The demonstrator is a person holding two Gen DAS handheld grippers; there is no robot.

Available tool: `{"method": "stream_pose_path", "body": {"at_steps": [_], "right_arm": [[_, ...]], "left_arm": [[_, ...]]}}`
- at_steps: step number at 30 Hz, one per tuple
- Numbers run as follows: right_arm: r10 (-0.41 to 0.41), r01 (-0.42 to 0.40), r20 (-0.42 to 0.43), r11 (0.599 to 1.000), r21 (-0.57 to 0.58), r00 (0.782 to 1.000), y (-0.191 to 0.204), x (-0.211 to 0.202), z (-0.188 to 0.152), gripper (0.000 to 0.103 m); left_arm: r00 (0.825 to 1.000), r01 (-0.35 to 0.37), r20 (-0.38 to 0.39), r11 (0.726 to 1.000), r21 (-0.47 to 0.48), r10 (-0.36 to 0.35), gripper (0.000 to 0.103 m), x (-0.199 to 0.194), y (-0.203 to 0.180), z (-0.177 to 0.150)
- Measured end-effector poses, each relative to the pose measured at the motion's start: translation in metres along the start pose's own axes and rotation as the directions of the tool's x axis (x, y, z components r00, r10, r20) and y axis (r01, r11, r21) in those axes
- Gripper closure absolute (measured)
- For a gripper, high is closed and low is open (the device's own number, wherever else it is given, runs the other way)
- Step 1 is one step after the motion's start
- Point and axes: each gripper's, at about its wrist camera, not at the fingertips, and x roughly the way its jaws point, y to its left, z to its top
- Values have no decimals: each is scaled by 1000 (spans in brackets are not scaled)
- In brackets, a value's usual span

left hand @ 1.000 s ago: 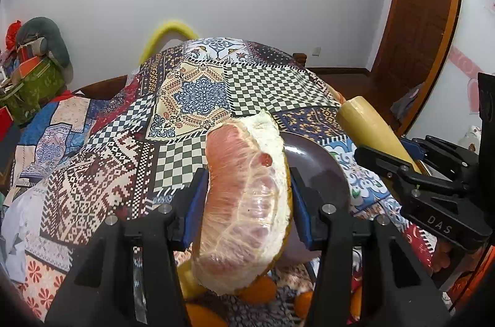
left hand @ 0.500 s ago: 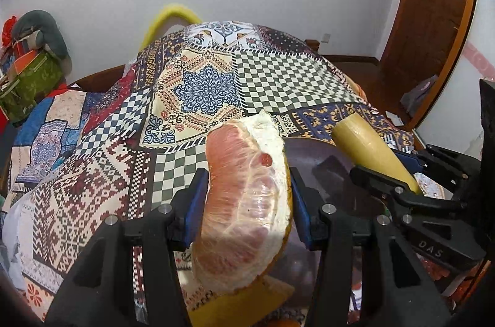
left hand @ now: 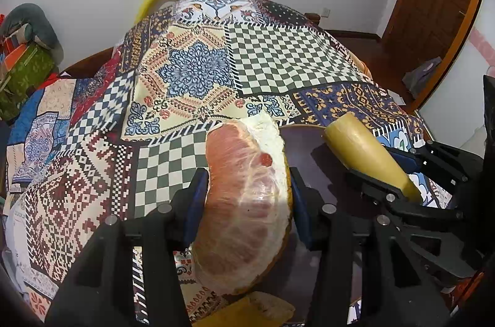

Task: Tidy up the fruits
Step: 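Lower both held fruits onto the purple plate and open both tools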

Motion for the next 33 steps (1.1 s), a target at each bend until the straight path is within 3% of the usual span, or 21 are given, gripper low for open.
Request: {"method": "stream_pose_path", "body": {"at_steps": [9,19,33], "right_arm": [[17,-16,-31,999,40,999,-9,11,-1,69],[35,-34,-37,999,30,999,-2,11,-1,68],[15,-16,72,1000,13,997,14,-52,2,67]], "left_arm": [[998,-21,-57,999,-24,19,52,13,5,0],[1000,-21,-11,999,-36,21,49,0,9,0],[992,-36,120,999,-23,39,48,-82,5,-20]]}}
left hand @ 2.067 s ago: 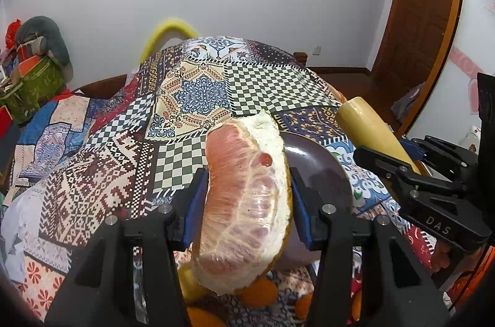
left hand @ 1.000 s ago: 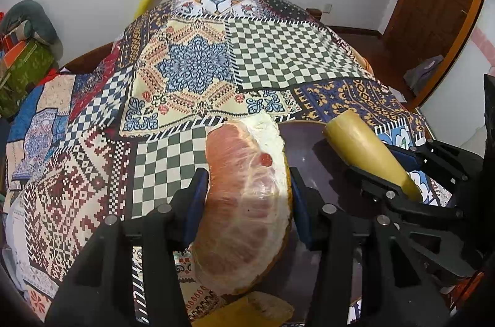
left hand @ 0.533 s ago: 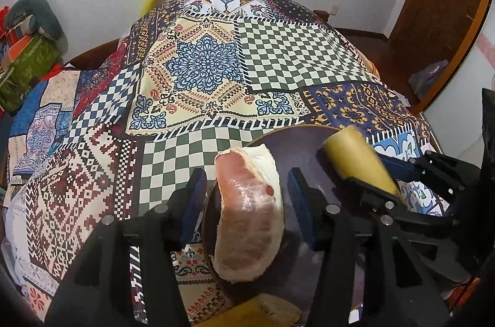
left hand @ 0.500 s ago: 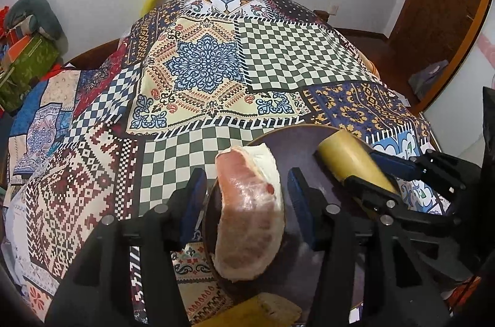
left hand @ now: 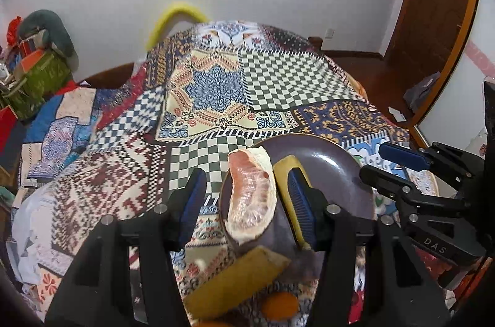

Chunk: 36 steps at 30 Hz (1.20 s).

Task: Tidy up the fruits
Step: 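Lower both held fruits onto the purple plate and open both tools, then move left tool to one large orange while right tool approaches another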

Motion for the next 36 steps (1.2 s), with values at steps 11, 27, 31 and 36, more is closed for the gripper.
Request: {"method": "stream_pose_path", "body": {"at_steps": [11,27,31,36], "right_arm": [[9,-10,66,1000,17,998,20,-61,-24,62],[-17,12,71,997,70,997,37,-114,-80,52],[-16,12,46,997,80,999,41,-111,-98,43],[-2,3,-23,998,69,1000,49,-98,-121,43]], "left_arm": [[998,-11,58,1000,-1,11,37,-70,2,-36],[1000,-22,5,998,-54,22,31,-110,12,-111],[999,-31,-16,998,-50,30,31,-111,11,-124],[999,-38,-35,998,-40,37,24,-110,11,-141]]}}
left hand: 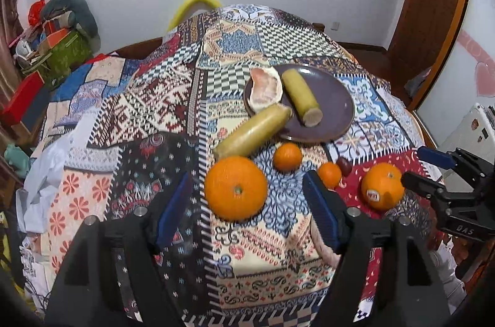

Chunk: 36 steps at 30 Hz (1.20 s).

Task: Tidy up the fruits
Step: 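Move left tool to one large orange while right tool approaches another, then close left tool on its large orange while right tool grasps the other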

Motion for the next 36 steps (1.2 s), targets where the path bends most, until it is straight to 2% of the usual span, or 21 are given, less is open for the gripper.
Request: {"method": "stream_pose_path", "body": {"at_steps": [8,9,12,23,25,36], "right_arm": [[-1,2,-95,1000,8,995,-2,25,-18,43],[-1,2,-104,1000,7,995,-3,27,-20,40],[13,-11,-112,1000,21,994,-5,32,-23,35],[108,-95,-141,991,97,984,-2,51,-23,35],[114,-101,-141,990,95,983,-1,52,-22,40],[134,-119,-118,985,126,984,-7,49,-18,41]], "left_arm": [[998,0,-64,1000,-26,-1,23,18,8,-24],[997,1,-75,999,-36,-4,23,21,10,-26],[996,-4,-92,999,-50,0,23,30,13,-28],[990,-4,-138,997,-78,-7,23,66,17,-24],[989,-8,-151,996,-94,-6,23,74,19,-23],[991,-8,-135,992,-128,-9,23,86,24,-14]]}}
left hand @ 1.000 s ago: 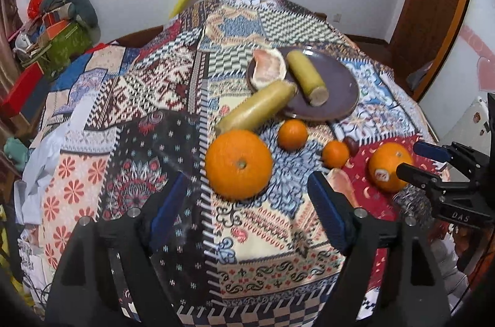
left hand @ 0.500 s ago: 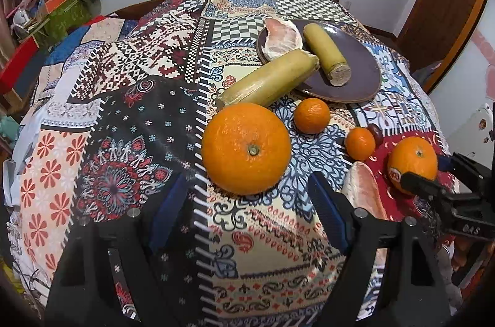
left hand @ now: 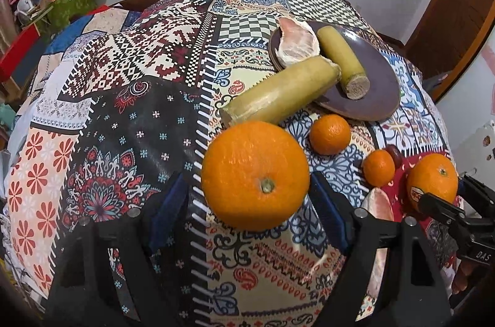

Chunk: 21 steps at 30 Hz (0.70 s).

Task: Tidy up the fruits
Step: 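Close left tool on its large orange while right tool grasps the other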

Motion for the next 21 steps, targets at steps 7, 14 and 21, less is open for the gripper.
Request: {"method": "stream_pose_path", "body": {"at_steps": [7,14,21], "right_arm": [[-6,6,36,1000,10,999,-4,-10,7,42],[-22,21,49,999,32,999,-12,-16,9,41],[-33,30,72,999,43,997,-18,-25,12,41]], "left_arm": [[1000,-7,28,1000,7,7,33,-2,-6,2],[1000,-9,22,1000,6,9,34,-5,-7,1],[999,-7,41,1000,17,6,35,-22,-6,-5]]}}
